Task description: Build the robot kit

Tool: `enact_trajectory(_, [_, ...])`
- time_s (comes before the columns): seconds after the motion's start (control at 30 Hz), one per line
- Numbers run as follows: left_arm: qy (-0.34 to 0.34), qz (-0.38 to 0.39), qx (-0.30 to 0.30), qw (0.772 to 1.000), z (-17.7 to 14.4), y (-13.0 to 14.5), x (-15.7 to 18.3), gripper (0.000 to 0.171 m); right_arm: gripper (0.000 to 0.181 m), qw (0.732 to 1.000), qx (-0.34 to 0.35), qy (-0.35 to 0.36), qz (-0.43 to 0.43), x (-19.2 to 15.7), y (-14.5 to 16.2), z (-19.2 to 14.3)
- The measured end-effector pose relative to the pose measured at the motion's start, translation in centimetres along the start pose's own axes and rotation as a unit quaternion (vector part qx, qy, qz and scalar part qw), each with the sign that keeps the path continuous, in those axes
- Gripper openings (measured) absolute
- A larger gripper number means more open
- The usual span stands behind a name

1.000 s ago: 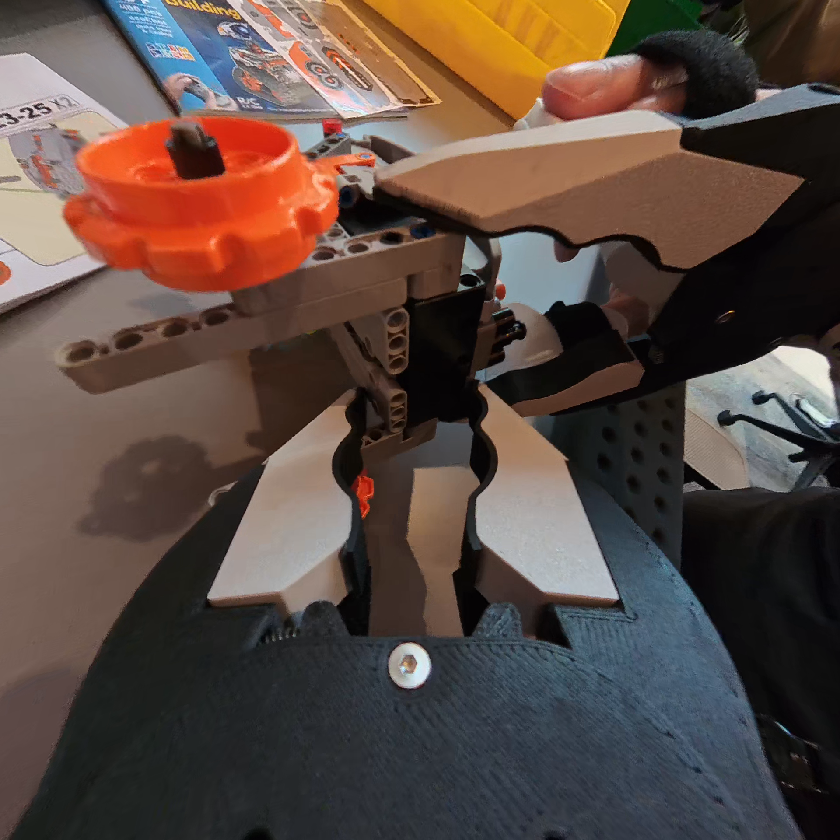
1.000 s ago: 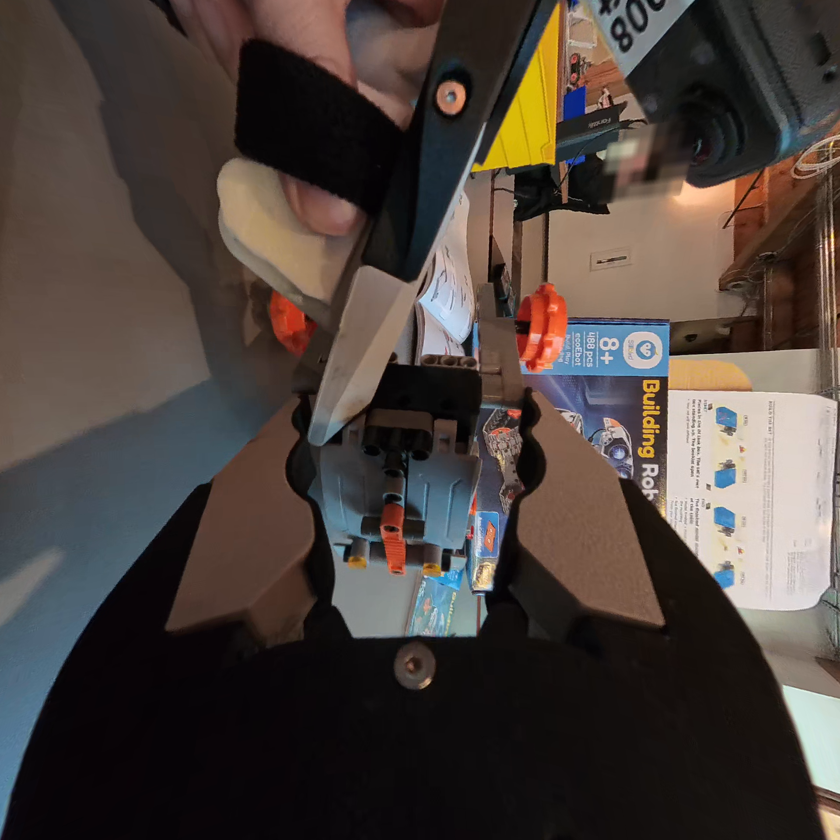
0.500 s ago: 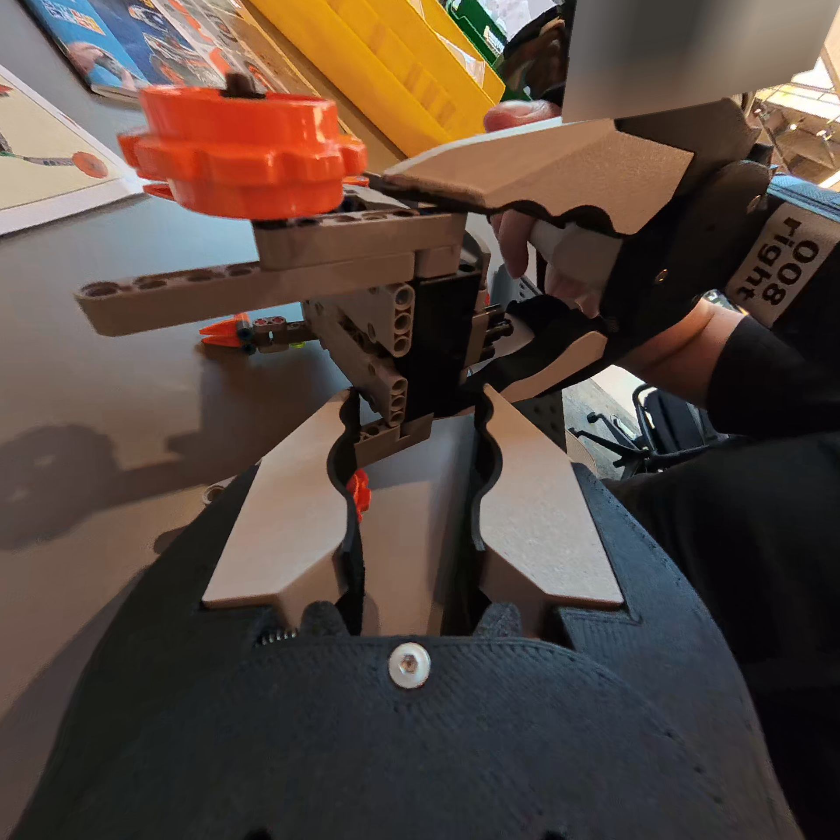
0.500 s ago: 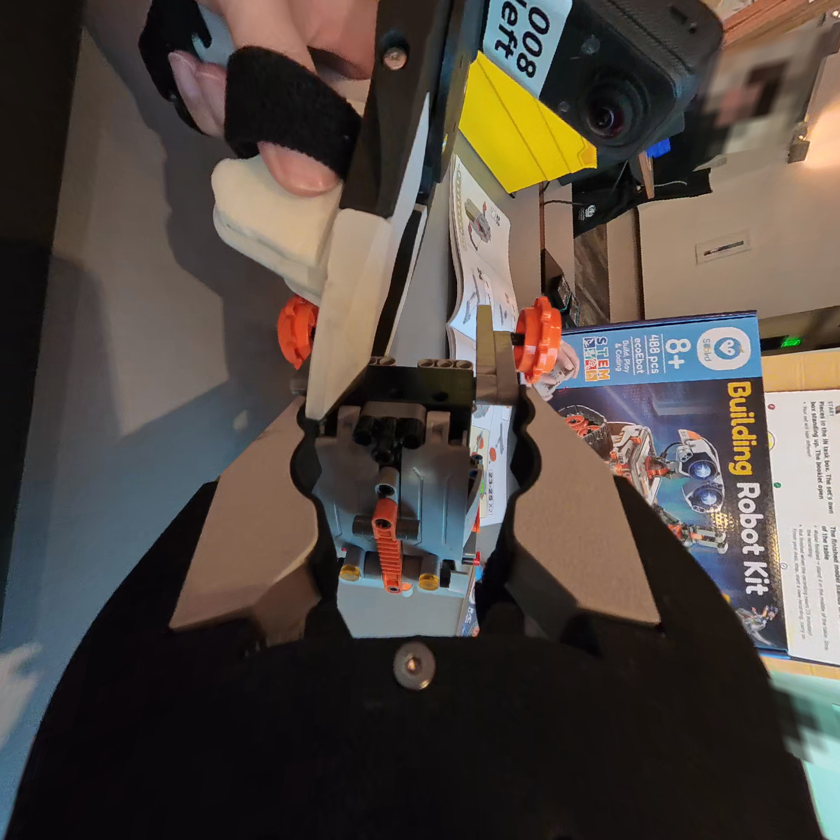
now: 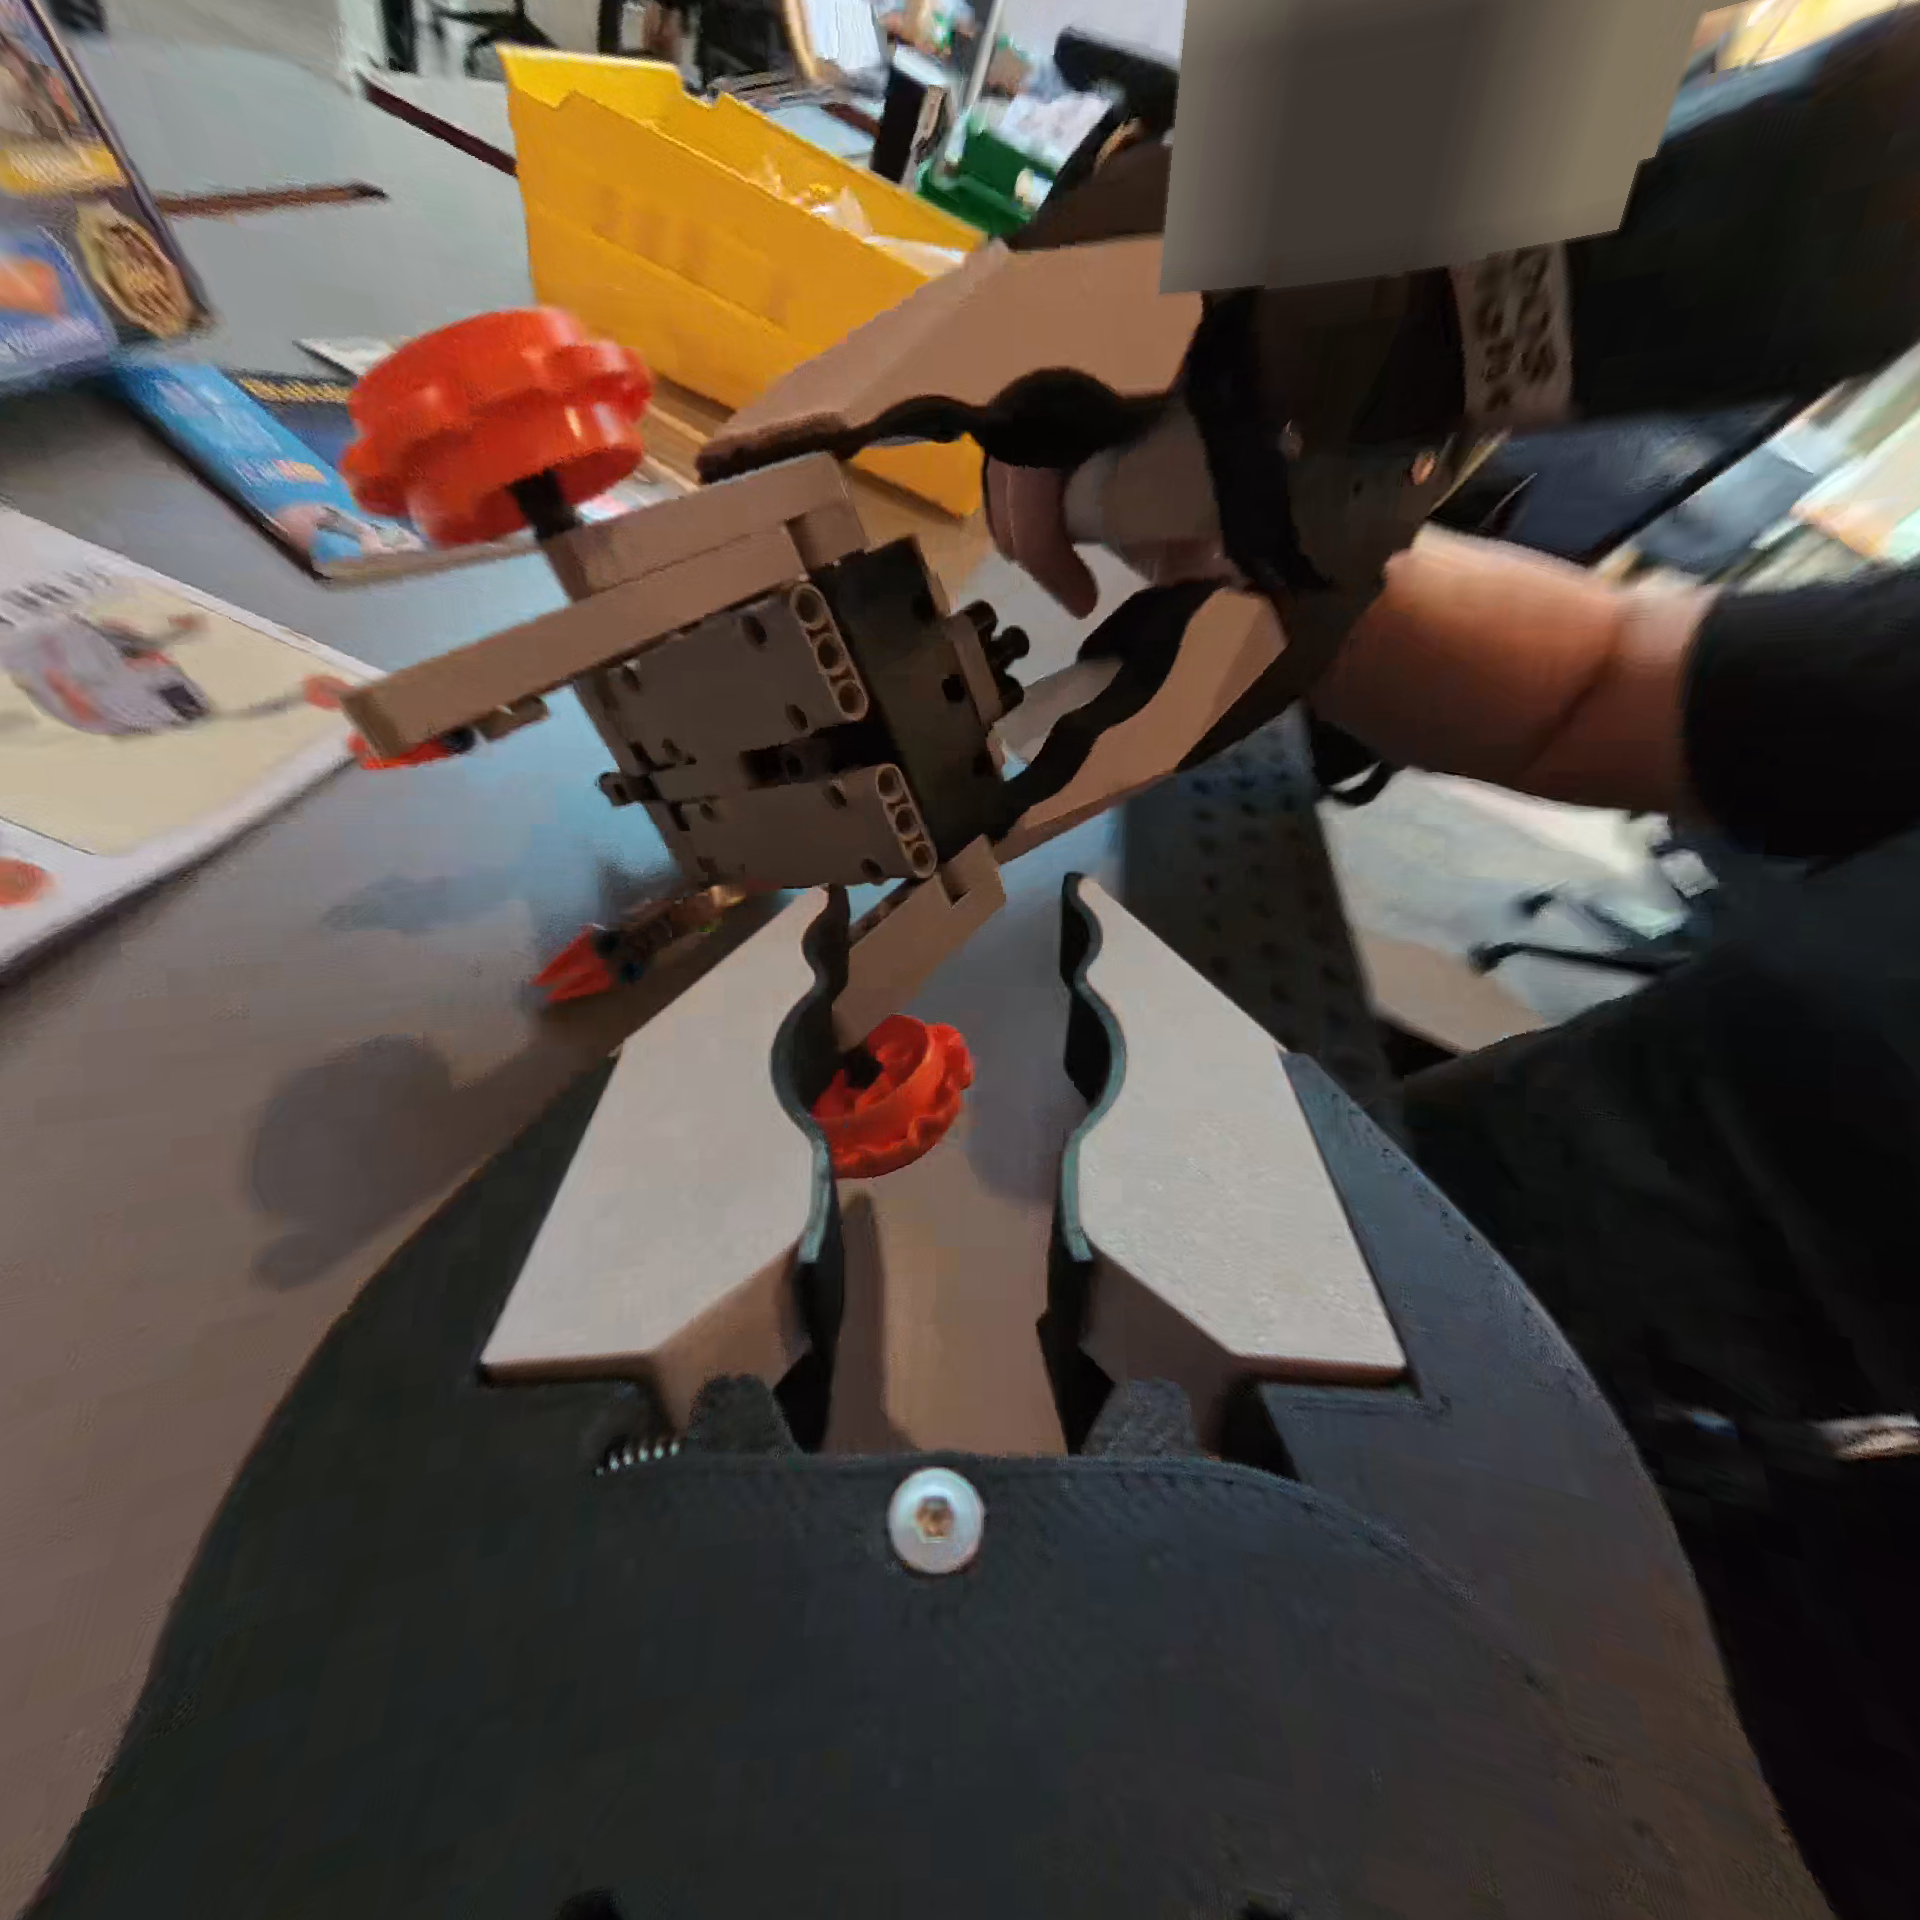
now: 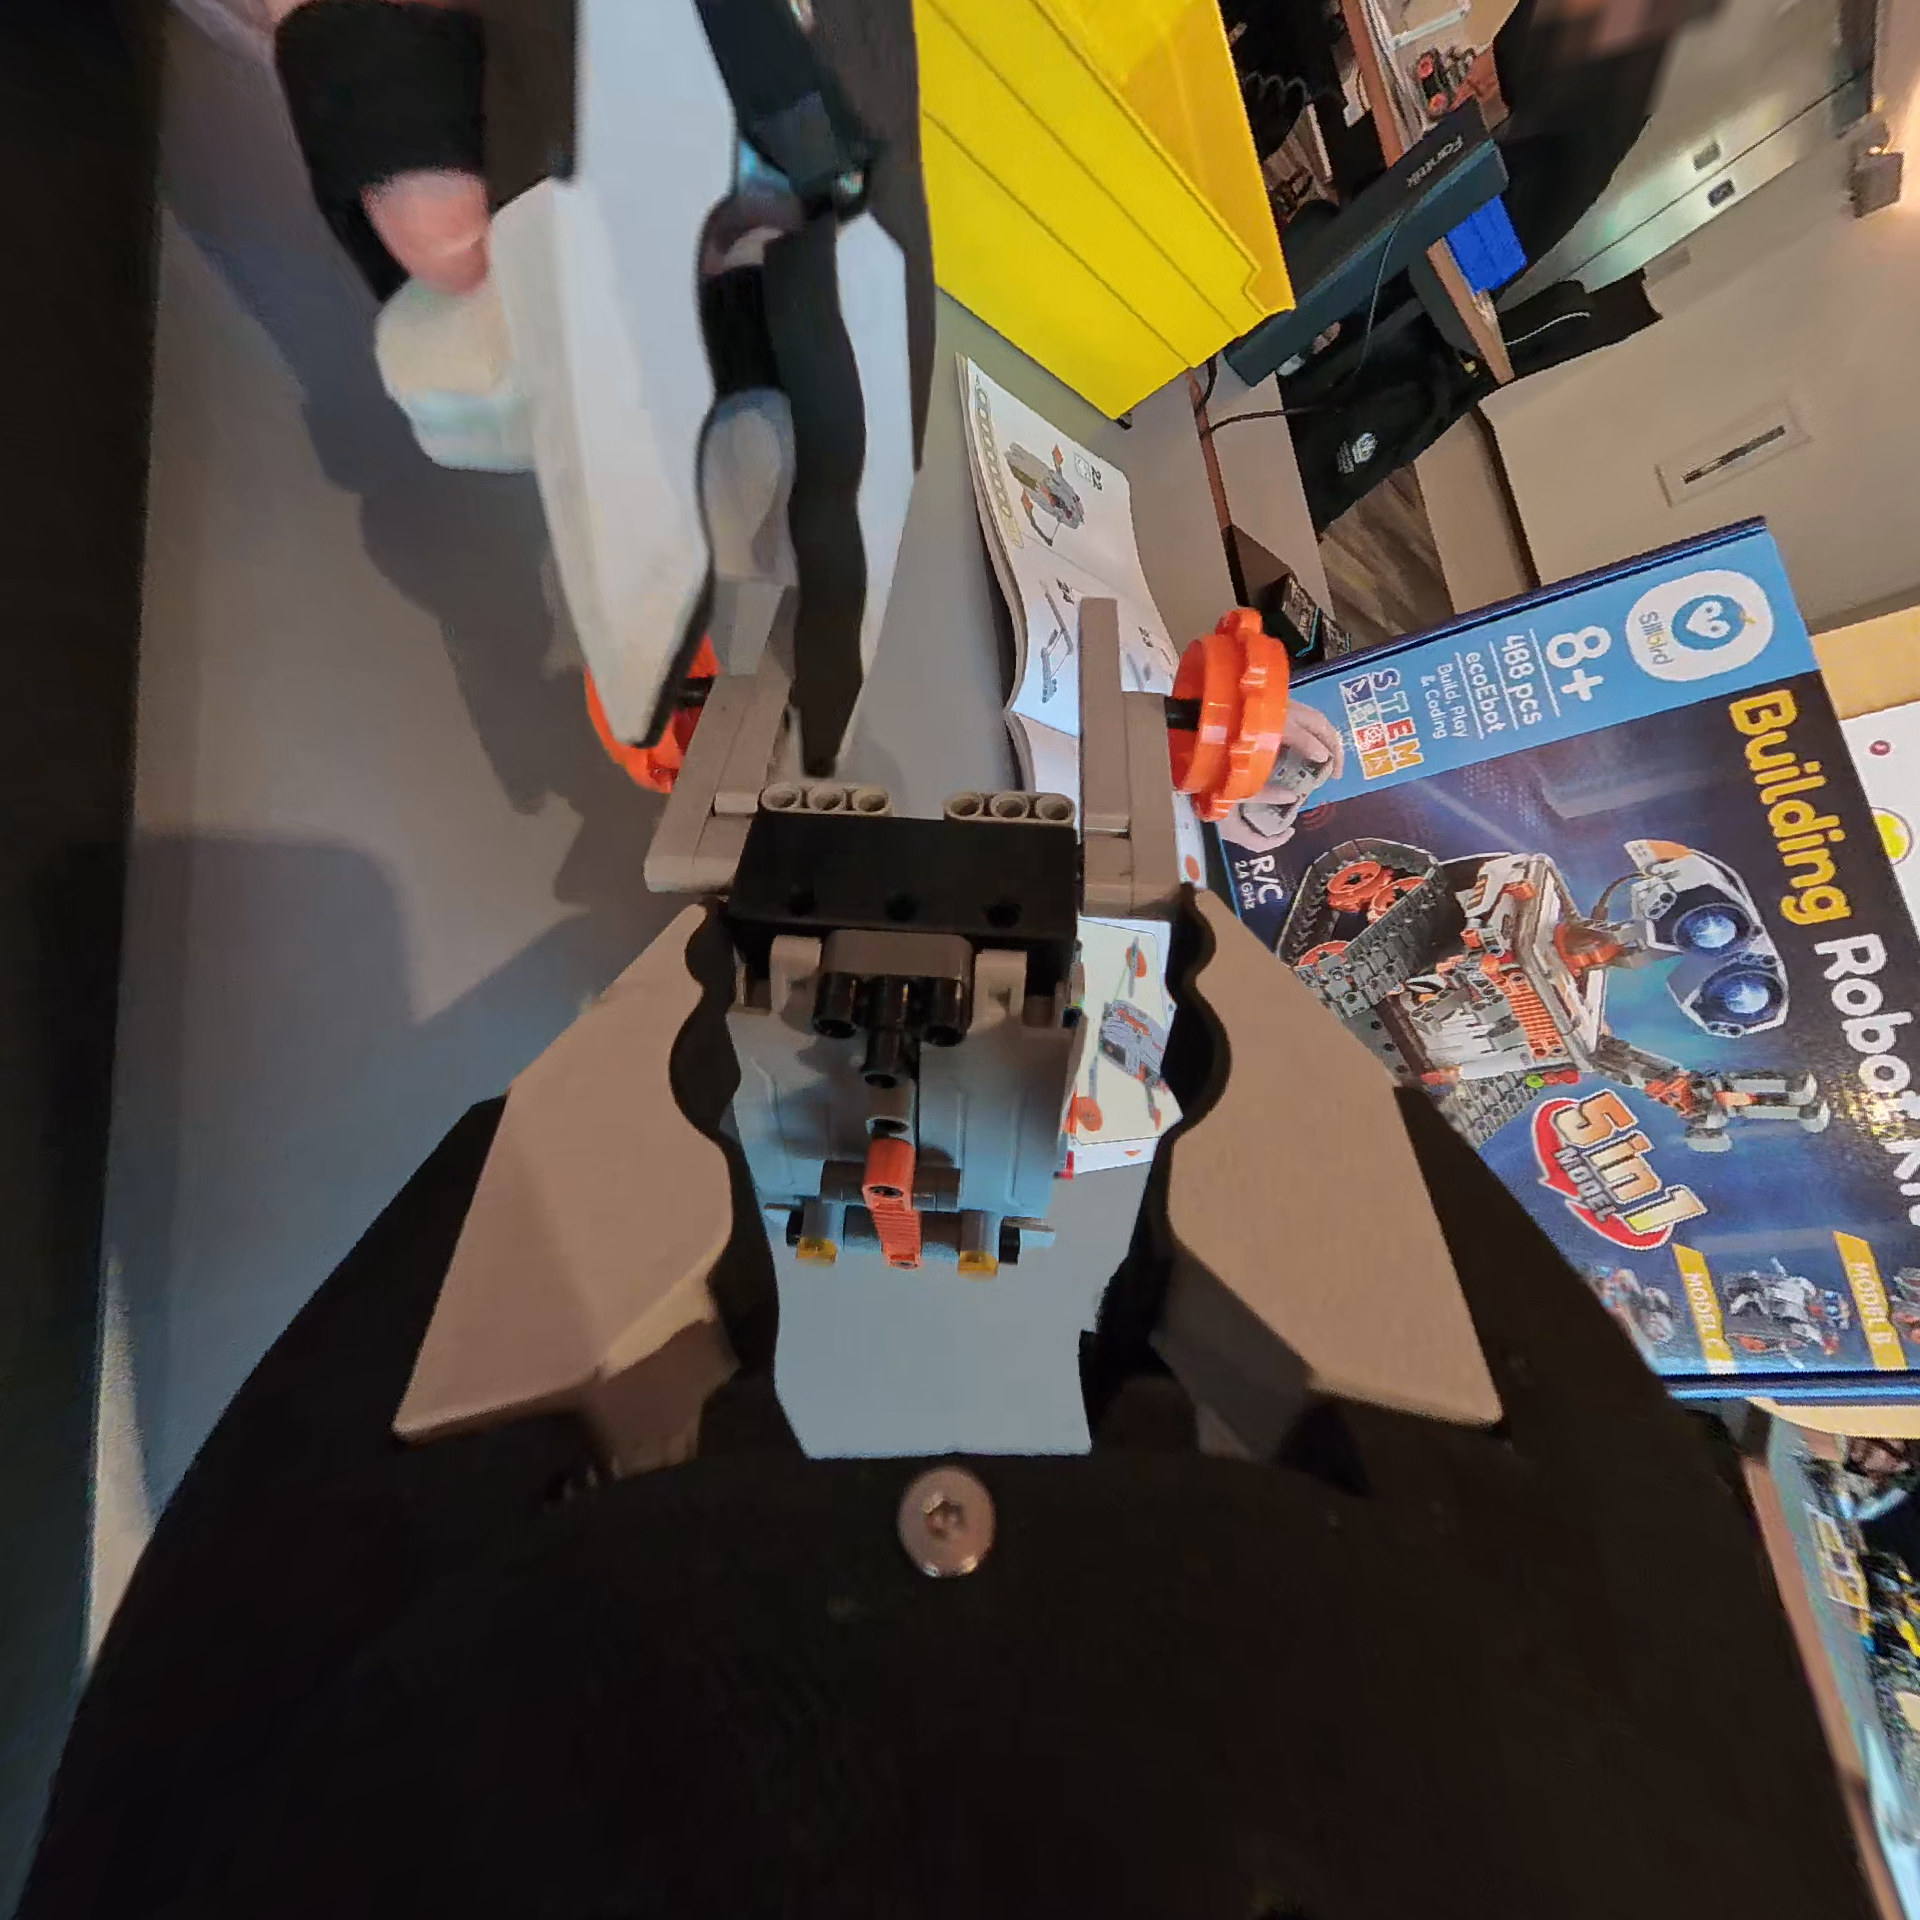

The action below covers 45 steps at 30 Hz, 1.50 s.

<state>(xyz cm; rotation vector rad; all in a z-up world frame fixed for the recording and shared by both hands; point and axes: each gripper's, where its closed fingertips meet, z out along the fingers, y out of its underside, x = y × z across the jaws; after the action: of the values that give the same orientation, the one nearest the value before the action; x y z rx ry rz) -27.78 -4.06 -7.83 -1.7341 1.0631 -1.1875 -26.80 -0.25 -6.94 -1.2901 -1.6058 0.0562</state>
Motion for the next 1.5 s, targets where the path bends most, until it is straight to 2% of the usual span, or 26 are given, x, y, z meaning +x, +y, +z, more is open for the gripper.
enact_trajectory(0.07, [-0.077, 0.109, -0.02, 0.991, -0.1, 0.3, -0.7, 0.052, 0.082, 1.0, 0.004, -0.008, 0.012, 0.0, 0.0, -0.1])
enact_trajectory(0.13, [-0.134, 0.193, -0.013, 0.972, -0.3, 0.0, -0.8, 0.055, 0.082, 1.0, 0.009, -0.017, 0.018, 0.0, 0.0, -0.1])
enact_trajectory(0.17, [-0.149, 0.225, -0.014, 0.963, -0.2, 0.0, -0.6, 0.052, 0.083, 1.0, 0.009, -0.021, 0.019, 0.0, -0.1, -0.2])
enact_trajectory(0.23, [-0.167, 0.253, -0.039, 0.952, 0.2, 0.7, -0.9, 0.035, 0.083, 0.999, 0.009, -0.028, 0.019, -0.1, -0.1, -0.1])
enact_trajectory(0.43, [-0.178, 0.252, -0.062, 0.949, 0.4, 1.0, -1.2, 0.027, 0.085, 0.998, -0.004, -0.055, 0.036, -0.2, 0.2, -0.1])
enact_trajectory(0.53, [-0.179, 0.234, -0.05, 0.954, 0.5, 0.6, -1.2, 0.026, 0.112, 0.994, -0.018, -0.082, 0.067, -1.2, 0.3, -0.1])
enact_trajectory(0.6, [-0.178, 0.229, -0.047, 0.956, 0.5, 0.5, -1.3, 0.025, 0.116, 0.996, -0.02, -0.065, 0.055, -1.4, 0.1, 0.1])
enact_trajectory(0.77, [-0.171, 0.249, -0.053, 0.952, 0.9, 0.8, -0.7, 0.022, 0.109, 0.999, -0.024, -0.002, 0.023, 0.1, -0.5, 0.5])
enact_trajectory(0.97, [-0.165, 0.254, -0.055, 0.951, 1.1, 0.9, -0.3, 0.021, 0.102, 0.998, -0.046, -0.051, -0.014, -0.5, -0.3, 0.5])
enact_trajectory(1.5, [-0.165, 0.285, -0.069, 0.942, 1.3, 1.3, 0.0, 0.02, 0.106, 0.993, -0.078, -0.077, -0.037, -1.0, 0.2, 0.7])
